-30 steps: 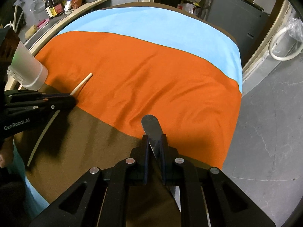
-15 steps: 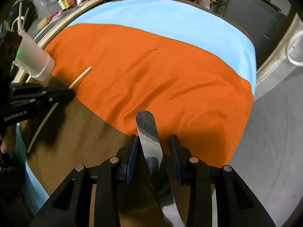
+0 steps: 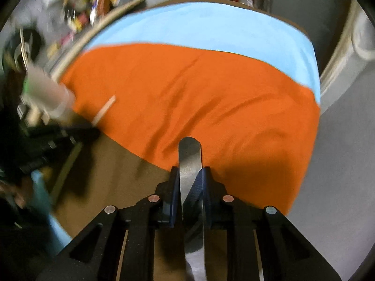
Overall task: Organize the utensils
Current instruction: 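Lift the chopstick with the left tool while the right tool lifts the metal knife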
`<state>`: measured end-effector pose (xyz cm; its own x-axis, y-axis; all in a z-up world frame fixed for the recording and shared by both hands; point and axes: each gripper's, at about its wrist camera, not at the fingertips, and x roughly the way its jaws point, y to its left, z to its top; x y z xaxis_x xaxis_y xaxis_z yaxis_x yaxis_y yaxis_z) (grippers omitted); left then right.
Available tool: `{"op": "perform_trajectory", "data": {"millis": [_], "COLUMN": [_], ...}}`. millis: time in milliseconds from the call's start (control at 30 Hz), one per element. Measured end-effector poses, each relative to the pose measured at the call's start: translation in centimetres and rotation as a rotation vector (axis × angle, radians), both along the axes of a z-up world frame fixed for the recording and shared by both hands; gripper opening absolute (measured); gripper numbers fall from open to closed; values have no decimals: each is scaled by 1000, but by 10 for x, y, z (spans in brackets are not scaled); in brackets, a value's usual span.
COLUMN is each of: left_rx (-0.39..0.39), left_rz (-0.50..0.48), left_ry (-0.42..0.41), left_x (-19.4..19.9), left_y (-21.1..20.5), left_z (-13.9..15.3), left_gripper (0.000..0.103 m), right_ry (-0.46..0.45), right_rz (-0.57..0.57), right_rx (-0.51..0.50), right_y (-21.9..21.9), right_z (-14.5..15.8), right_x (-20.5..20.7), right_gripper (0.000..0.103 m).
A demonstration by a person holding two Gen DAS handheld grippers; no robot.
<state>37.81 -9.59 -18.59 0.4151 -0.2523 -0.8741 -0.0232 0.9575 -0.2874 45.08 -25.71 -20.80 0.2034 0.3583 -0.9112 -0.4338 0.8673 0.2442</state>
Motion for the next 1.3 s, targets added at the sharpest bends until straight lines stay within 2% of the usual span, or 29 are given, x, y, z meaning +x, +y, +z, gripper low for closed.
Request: {"op": "perform_trajectory", "data": {"millis": [167, 300, 367, 500, 567, 700, 1300], "left_rx": [-27, -50, -55, -38, -33, -44, -49], "left_rz": [46, 63, 62, 58, 57, 61, 65], "left_ry": [5, 21, 24, 28, 27, 28, 27], "left_x": [-13, -20, -20, -19, -20, -20, -22], "left_y": [13, 19, 19, 16, 15, 15, 15], "left_z": [2, -3, -6, -6, -6, -6, -6], "left_gripper": [5, 5, 5, 5, 5, 5, 5], "right_ry": [72, 108, 99, 64, 60, 69, 73], "right_rz": [-155, -246, -257, -225, -218, -247, -320], "right_rx": [252, 308, 306, 223, 215, 252, 297], "right_y": [-29, -43, -41, -21, -28, -43, -56], "right_z": [-4, -29, -32, -30, -30, -26, -28], "right_x": [0, -5, -8, -22, -14, -10, -23], "right_gripper": [17, 17, 17, 17, 17, 17, 17]}}
